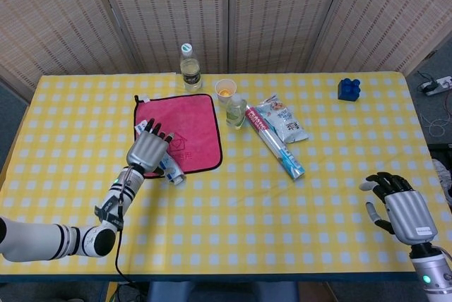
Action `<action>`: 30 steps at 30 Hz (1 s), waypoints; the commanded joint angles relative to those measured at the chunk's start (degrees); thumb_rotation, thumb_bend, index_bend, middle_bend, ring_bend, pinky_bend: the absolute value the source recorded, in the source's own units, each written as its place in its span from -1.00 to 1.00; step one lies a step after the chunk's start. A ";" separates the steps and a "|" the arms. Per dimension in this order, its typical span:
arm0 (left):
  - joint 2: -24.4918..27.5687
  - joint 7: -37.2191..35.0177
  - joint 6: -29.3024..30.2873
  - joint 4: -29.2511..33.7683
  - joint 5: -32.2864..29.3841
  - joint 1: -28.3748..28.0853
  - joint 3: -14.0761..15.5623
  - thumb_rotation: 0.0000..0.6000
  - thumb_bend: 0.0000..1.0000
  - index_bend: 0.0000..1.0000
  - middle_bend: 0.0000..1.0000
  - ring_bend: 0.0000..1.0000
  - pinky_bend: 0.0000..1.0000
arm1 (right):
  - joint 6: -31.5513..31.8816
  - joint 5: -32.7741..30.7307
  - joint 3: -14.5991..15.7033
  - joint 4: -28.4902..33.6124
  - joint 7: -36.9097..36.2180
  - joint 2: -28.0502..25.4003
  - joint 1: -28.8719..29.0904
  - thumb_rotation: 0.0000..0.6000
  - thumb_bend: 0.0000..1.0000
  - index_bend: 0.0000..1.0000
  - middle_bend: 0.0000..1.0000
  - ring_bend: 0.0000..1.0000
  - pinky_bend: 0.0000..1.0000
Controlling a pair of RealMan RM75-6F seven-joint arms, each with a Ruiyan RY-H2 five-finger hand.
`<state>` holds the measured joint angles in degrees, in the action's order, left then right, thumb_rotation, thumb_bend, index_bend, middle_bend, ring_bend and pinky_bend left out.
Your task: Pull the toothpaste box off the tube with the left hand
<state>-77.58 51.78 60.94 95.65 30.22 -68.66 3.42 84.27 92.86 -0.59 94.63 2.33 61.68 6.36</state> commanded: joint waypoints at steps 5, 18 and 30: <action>-1.81 -8.85 -6.17 -5.79 4.05 2.22 -4.63 -0.30 -0.56 -0.68 -0.55 -1.00 -1.00 | -0.01 -0.16 0.01 -0.41 -0.41 0.12 -0.07 1.00 -0.22 -0.27 -0.43 -0.63 -0.56; -6.86 -6.44 -10.71 -12.52 -4.59 -1.19 -7.46 -0.46 -0.61 -0.70 -0.55 -1.00 -1.00 | 0.32 -0.22 -0.04 -0.17 -0.37 -0.13 -0.30 1.00 -0.22 -0.27 -0.43 -0.63 -0.56; -11.36 5.31 -7.11 -18.83 -15.28 -4.12 -5.58 -0.45 -0.63 -0.76 -0.49 -1.00 -1.00 | 0.80 -0.64 -0.03 -0.81 -1.15 0.04 -0.83 1.00 -0.22 -0.27 -0.43 -0.63 -0.56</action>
<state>-88.33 55.90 53.28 77.77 16.37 -72.35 -2.38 85.08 92.22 -0.62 93.82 1.19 61.71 5.52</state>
